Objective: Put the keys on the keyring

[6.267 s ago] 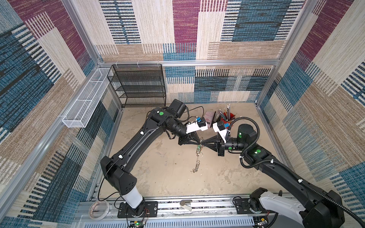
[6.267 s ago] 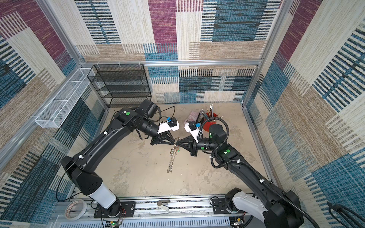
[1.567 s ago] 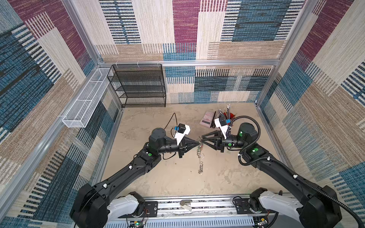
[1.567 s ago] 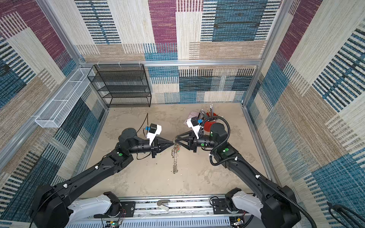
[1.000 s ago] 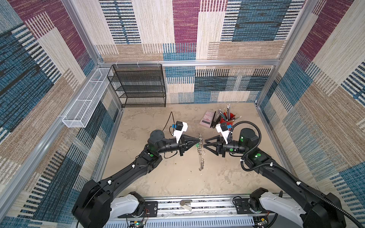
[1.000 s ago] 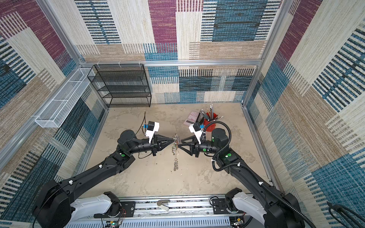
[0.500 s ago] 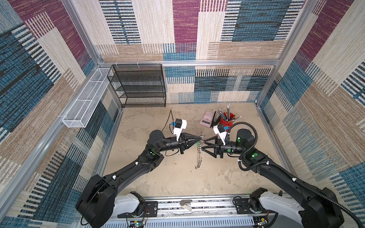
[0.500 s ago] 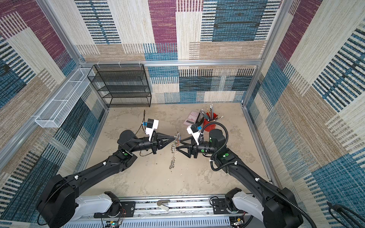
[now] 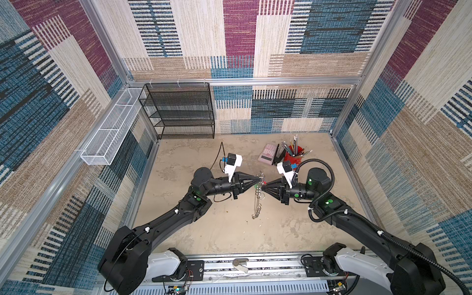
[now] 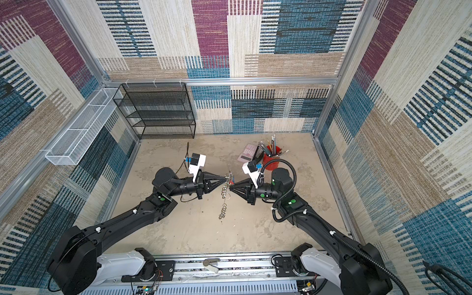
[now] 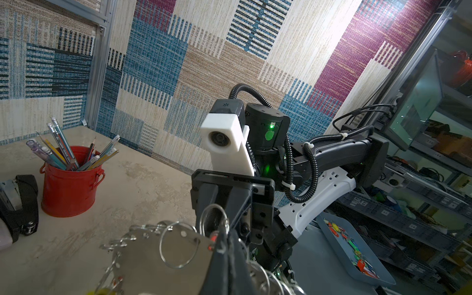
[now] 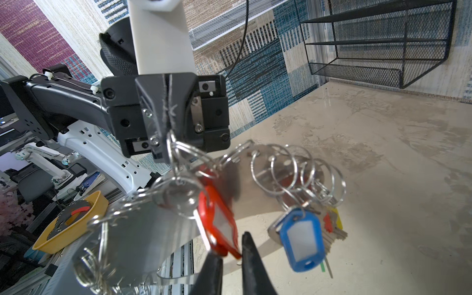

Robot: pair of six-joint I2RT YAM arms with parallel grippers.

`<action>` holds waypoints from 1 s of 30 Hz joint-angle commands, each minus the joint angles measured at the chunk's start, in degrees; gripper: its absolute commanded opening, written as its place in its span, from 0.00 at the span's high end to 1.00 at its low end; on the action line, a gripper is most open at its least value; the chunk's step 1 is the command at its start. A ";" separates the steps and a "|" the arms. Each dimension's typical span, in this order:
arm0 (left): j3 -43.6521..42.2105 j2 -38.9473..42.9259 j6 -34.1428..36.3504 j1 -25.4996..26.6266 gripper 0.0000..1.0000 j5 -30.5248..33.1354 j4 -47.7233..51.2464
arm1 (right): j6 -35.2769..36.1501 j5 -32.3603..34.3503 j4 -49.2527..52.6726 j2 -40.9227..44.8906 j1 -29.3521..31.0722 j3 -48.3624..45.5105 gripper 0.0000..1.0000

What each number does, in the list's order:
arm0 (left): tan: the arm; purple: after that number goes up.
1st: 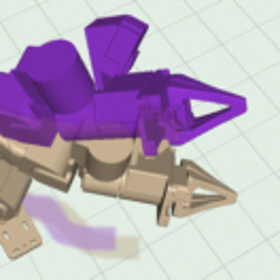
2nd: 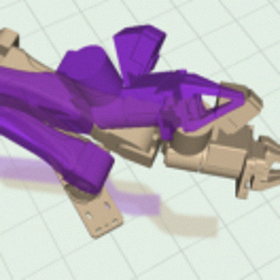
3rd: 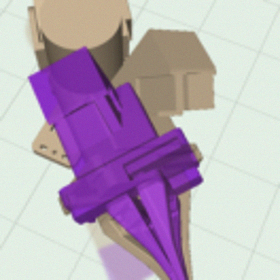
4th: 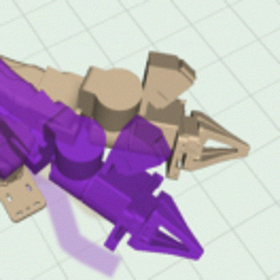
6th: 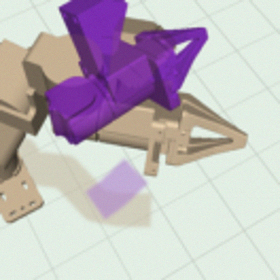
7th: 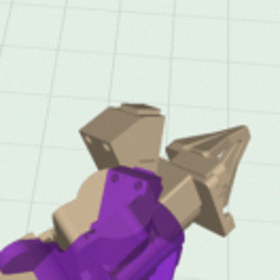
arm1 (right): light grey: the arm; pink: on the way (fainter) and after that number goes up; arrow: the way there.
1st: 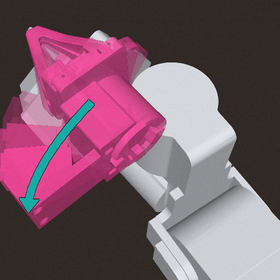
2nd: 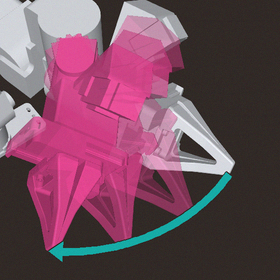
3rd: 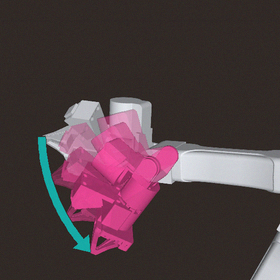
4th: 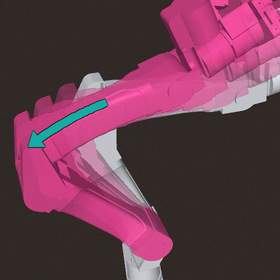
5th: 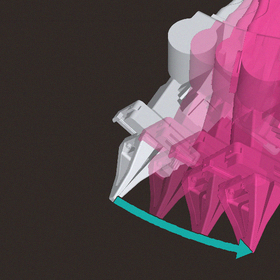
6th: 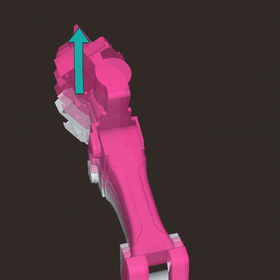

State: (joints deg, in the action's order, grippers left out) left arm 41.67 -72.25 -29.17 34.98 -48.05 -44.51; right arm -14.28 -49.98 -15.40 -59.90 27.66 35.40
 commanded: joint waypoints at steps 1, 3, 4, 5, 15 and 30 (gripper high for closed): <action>0.87 0.64 3.83 -0.08 1.00 1.09 0.60 | -0.41 -0.21 -1.91 1.33 0.03 -0.58 0.95; 0.96 0.79 4.20 -0.34 1.00 1.20 1.22 | -0.69 -0.08 -1.78 2.21 0.02 -1.05 1.00; 0.96 0.88 4.46 -0.56 1.00 1.34 1.68 | -0.78 0.21 -1.44 2.62 0.03 -1.09 1.00; 0.97 1.09 4.77 -0.69 1.00 1.45 2.18 | -0.80 0.55 -1.07 3.00 0.03 -1.17 1.00; 0.85 2.51 7.60 -2.46 1.00 1.12 6.47 | -1.01 2.30 1.29 6.27 0.03 -1.49 1.00; 1.04 2.02 8.87 -2.57 1.00 0.46 7.64 | -1.09 2.59 0.90 5.42 0.02 0.19 1.00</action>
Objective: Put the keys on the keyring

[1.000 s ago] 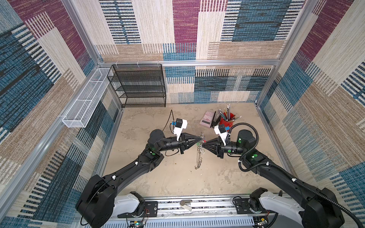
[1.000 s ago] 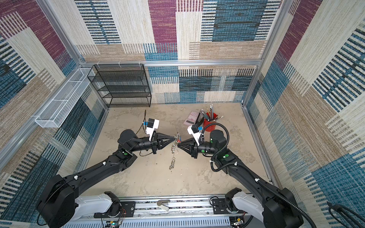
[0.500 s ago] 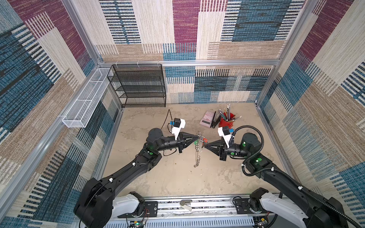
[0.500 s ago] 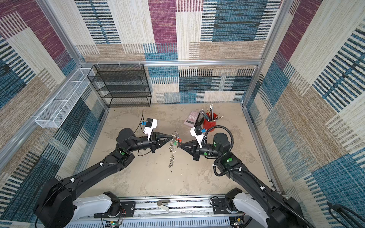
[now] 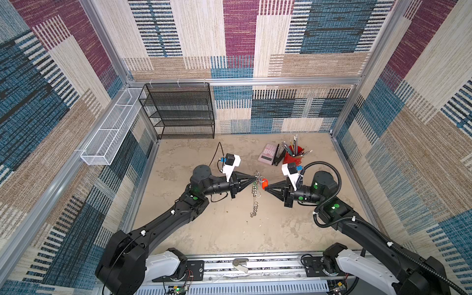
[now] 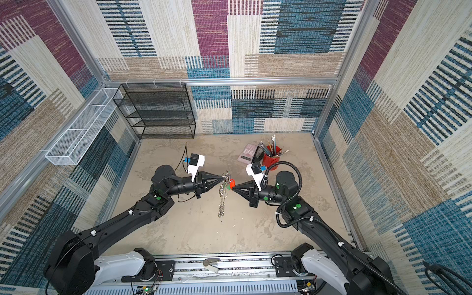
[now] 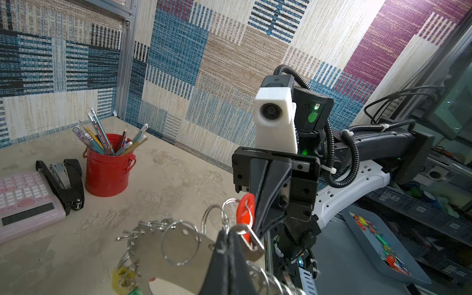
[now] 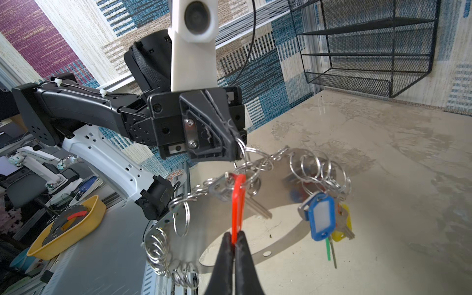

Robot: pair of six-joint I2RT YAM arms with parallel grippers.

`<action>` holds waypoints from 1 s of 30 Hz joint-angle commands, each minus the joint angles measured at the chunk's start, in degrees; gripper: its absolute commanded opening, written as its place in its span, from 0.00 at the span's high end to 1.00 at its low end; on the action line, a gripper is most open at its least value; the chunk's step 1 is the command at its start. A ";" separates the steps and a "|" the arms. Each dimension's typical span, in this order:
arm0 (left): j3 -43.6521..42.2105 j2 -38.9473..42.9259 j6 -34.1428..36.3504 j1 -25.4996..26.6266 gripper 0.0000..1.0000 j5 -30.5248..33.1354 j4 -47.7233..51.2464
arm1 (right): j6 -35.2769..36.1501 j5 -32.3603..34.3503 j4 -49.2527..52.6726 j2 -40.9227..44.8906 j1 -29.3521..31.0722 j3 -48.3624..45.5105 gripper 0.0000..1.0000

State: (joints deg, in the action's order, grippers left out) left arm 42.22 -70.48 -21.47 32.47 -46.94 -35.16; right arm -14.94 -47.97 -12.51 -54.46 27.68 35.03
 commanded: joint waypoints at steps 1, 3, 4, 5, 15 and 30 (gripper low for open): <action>0.43 0.19 1.17 -0.04 1.00 -0.69 -1.78 | -0.46 0.59 -1.90 -0.33 0.00 0.68 1.00; 0.48 0.09 1.17 -0.12 1.00 -0.68 -1.84 | -0.35 0.95 -1.37 -0.79 0.00 0.92 1.00; 0.28 0.08 1.16 -0.17 1.00 -0.47 -1.98 | -0.44 1.30 -1.20 -0.68 0.00 0.83 1.00; 0.15 0.23 1.17 -0.20 1.00 -0.32 -2.11 | -0.53 1.59 -1.29 -0.48 0.00 0.62 1.00; -1.27 1.58 0.38 -2.61 1.00 0.54 -3.24 | -1.65 3.80 -1.02 1.18 -0.97 -1.08 1.00; -1.78 2.37 0.45 -2.86 1.00 -0.03 -2.70 | -2.55 10.53 -1.03 -0.49 -3.61 1.53 0.85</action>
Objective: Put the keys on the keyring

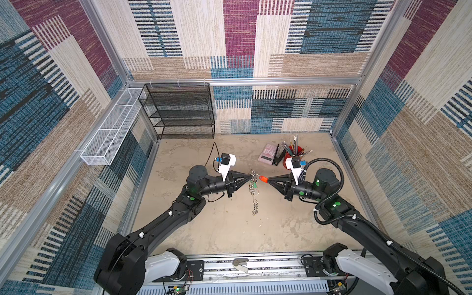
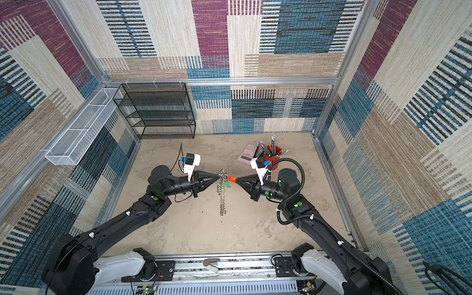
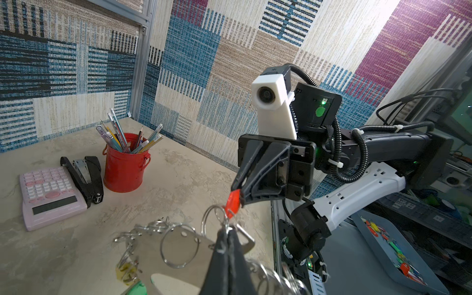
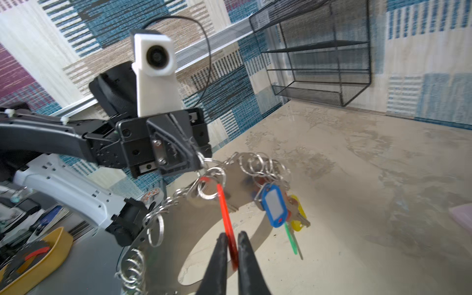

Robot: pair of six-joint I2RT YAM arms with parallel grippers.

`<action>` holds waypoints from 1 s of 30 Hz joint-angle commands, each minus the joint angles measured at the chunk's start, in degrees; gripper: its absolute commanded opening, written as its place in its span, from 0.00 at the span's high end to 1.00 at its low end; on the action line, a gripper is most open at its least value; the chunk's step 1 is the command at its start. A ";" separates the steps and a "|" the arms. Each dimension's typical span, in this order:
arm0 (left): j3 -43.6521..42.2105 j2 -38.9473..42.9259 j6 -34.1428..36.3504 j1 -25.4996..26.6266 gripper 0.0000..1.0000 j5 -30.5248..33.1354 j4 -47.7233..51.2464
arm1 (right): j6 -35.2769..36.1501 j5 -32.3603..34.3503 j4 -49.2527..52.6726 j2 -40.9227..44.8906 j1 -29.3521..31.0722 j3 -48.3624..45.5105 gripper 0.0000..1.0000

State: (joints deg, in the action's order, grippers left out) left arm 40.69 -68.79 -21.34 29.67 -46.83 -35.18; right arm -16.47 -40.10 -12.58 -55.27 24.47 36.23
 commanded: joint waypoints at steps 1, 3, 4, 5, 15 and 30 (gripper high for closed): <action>-0.26 0.77 0.49 -0.08 1.00 -0.15 -2.47 | -1.16 3.40 -0.78 0.54 -0.67 0.32 0.84; -0.26 0.85 0.51 -0.16 1.00 -0.11 -2.26 | -1.37 4.47 -0.37 0.86 -1.15 0.23 0.82; -0.32 0.77 0.51 -0.16 1.00 -0.04 -2.26 | -1.34 5.24 -0.02 0.99 -1.39 0.33 0.81; -0.34 0.81 0.51 -0.11 1.00 -0.10 -2.26 | -1.50 5.84 0.14 1.10 -1.59 0.35 0.81; 1.08 -3.06 0.82 0.11 1.00 0.77 -0.51 | -1.54 14.79 2.39 2.48 -2.14 -0.09 0.43; 13.61 -30.29 -1.80 7.51 1.00 9.95 -4.72 | -4.65 23.99 3.70 1.74 -2.94 -3.00 0.02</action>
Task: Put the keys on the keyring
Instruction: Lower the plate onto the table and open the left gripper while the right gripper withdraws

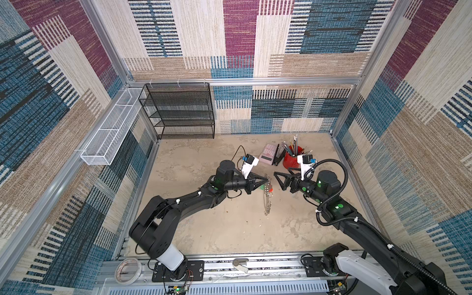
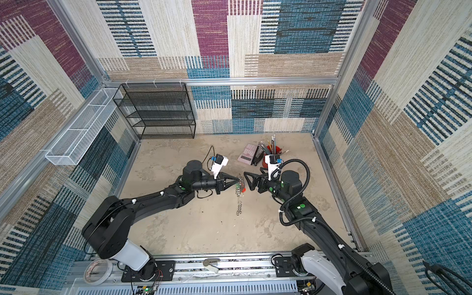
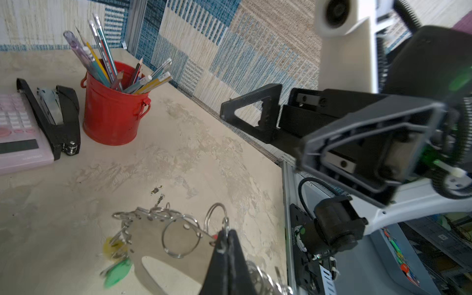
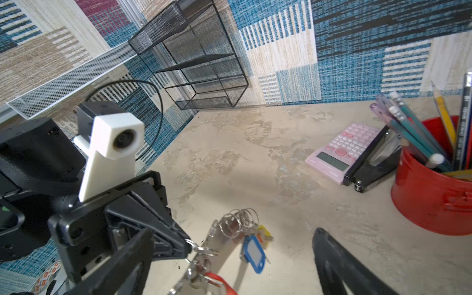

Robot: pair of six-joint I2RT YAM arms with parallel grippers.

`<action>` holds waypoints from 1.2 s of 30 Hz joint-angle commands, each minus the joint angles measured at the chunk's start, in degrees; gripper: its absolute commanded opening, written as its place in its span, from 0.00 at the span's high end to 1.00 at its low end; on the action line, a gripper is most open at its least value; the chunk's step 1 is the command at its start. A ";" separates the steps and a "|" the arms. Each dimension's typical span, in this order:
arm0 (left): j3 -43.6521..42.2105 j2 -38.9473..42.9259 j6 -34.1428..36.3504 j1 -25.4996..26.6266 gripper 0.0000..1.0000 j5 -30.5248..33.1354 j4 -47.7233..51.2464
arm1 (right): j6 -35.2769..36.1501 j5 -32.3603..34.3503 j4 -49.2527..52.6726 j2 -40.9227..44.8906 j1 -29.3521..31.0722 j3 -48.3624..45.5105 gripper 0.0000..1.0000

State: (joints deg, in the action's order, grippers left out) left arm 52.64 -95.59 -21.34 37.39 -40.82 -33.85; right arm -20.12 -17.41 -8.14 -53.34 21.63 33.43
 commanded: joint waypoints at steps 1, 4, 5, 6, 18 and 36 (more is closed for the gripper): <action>1.71 -5.00 -2.11 -0.38 1.00 5.34 -7.10 | -1.26 1.32 -0.65 -0.05 -0.05 -0.42 0.01; -0.26 -8.60 -3.35 -2.05 1.00 9.06 -11.69 | -1.93 1.66 -1.22 1.71 -0.12 -2.17 0.00; -1.11 -9.73 -4.17 -3.05 1.00 9.35 -13.17 | -1.96 1.98 -1.18 2.31 -0.09 -2.80 0.00; -2.33 -11.06 -5.65 -4.30 1.00 9.48 -15.21 | -2.06 2.12 -1.19 2.77 -0.09 -3.37 0.00; -13.59 -10.40 -11.74 -12.26 0.61 17.77 -25.29 | -2.78 2.73 -5.72 1.77 -0.18 -4.21 0.00; -3.36 26.94 1.33 -14.52 0.21 49.44 39.40 | -0.87 22.37 -4.68 3.74 -1.81 1.87 0.00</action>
State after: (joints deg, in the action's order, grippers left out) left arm 47.13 -71.35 -26.50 23.31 -2.98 -15.73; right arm -21.69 -7.05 -12.21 -50.76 19.90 35.64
